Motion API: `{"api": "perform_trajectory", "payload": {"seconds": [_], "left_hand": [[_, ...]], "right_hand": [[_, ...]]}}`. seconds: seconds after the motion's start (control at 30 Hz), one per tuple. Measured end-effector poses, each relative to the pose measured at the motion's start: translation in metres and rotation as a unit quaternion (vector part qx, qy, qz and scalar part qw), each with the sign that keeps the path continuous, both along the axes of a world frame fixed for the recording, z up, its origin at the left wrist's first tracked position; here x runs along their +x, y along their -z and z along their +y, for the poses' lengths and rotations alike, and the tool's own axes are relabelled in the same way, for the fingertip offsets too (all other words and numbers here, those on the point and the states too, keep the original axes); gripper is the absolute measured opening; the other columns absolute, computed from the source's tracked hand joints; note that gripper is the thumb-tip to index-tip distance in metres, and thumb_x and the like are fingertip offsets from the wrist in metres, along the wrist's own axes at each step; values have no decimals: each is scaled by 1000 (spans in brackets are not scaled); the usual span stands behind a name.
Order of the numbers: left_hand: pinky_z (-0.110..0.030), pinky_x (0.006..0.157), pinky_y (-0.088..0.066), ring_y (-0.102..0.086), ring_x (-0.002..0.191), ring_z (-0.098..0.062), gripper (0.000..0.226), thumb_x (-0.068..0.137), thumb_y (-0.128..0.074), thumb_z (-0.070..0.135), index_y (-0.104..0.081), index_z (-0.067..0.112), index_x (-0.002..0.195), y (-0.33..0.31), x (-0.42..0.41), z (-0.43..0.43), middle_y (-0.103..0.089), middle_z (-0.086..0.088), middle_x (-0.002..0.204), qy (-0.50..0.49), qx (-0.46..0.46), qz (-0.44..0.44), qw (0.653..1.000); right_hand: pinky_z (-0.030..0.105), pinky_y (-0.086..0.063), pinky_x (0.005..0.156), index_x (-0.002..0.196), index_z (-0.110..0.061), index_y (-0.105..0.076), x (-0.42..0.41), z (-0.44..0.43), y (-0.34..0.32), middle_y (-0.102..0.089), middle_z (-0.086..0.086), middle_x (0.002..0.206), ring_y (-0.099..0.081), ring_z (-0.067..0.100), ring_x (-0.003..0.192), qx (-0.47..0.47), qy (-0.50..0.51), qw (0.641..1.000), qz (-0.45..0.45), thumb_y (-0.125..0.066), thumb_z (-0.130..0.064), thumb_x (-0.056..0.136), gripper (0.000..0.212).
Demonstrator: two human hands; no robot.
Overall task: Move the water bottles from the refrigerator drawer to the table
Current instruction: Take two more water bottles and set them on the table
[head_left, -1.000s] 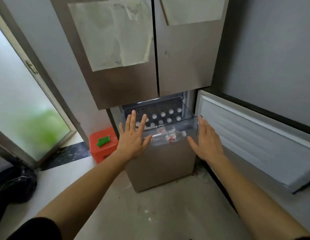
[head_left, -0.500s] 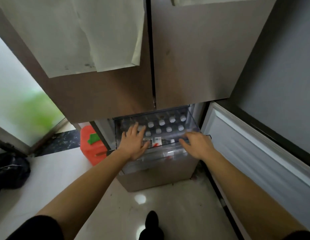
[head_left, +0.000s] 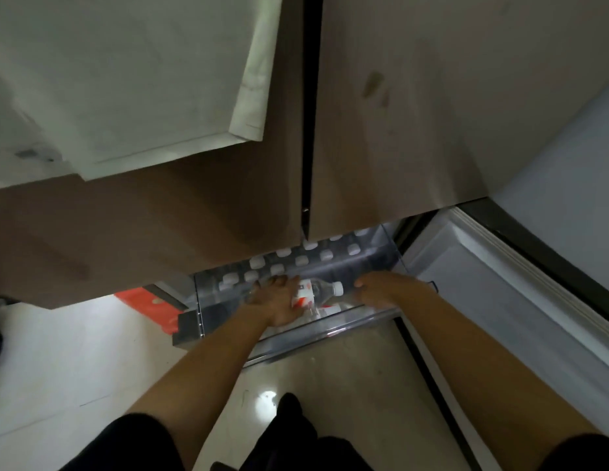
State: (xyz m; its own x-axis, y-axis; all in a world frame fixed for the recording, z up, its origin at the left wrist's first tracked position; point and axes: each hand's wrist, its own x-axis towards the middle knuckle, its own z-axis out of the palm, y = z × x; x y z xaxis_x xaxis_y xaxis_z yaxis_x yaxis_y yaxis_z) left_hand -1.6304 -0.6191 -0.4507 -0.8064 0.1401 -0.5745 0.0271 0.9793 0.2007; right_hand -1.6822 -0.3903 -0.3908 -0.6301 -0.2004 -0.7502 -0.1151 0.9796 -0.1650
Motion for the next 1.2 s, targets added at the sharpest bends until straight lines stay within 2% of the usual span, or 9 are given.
{"api": "perform_trajectory", "payload": {"seconds": [0.1,0.23,0.43,0.53,0.67,0.83,0.93,1.0,1.2], "left_hand": [[-59,117,-13,-24,145,-34,82,89,-45,69,-16,29,154,7,-6,3,-25,-9,159,-23,8,14,1000],[-58,117,-12,-30,142,-32,82,86,-50,69,-23,29,152,12,-9,6,-33,-9,155,-38,-8,24,999],[-51,111,-24,-40,134,-31,79,79,-56,73,-36,32,144,17,-11,6,-45,-4,147,-56,-6,38,998],[-44,102,-38,-54,119,-26,84,68,-56,85,-45,33,133,11,-9,6,-58,0,132,-79,0,47,996],[-34,82,-54,-65,96,-23,82,63,-62,85,-48,30,122,-9,0,-1,-66,2,111,-138,58,70,986],[-30,80,-52,-64,102,-24,70,76,-72,61,-47,25,131,-28,15,-13,-66,-3,119,-205,79,119,968],[-31,80,-54,-66,100,-25,69,74,-77,52,-47,22,129,-38,26,-18,-68,-4,115,-239,97,143,955],[-34,81,-54,-66,100,-28,70,71,-80,45,-46,20,127,-46,36,-17,-69,-6,112,-258,121,158,945],[-37,81,-55,-66,93,-25,68,65,-89,27,-44,16,115,-55,59,-7,-66,-3,102,-308,226,200,902]], "right_hand": [[39,-41,107,135,-15,-57,-14,-7,13,-55,9,140,-51,29,128,13,-5,999,-49,-57,-39,93,49],[21,-50,76,129,-17,-62,-20,-15,15,-61,2,125,-59,14,102,15,-46,980,-194,-60,-42,93,44],[39,-46,100,114,-25,-68,-19,-16,30,-64,1,120,-60,21,112,23,-79,973,-214,-74,-85,42,93],[32,-40,103,136,-13,-55,-14,-24,4,-54,10,137,-51,22,127,9,-82,971,-225,-63,-45,92,55],[32,-37,111,140,-9,-45,-13,-25,-13,-55,3,132,-54,18,121,-116,-44,958,-259,-62,-38,96,56],[29,-38,95,126,-33,-52,-1,-16,-54,-58,-10,119,-51,13,111,-53,-87,994,-36,-56,-65,89,49],[39,-44,102,143,-25,-48,-3,-6,-66,-55,2,140,-53,24,123,9,-125,989,76,-53,-86,72,93],[40,-48,96,131,-23,-56,-5,2,-74,-62,3,128,-58,25,115,44,-126,978,161,-53,-93,62,99],[30,-40,66,81,-21,-58,12,8,-104,-64,3,90,-57,23,80,-10,-86,948,307,-61,-63,83,42]]}}
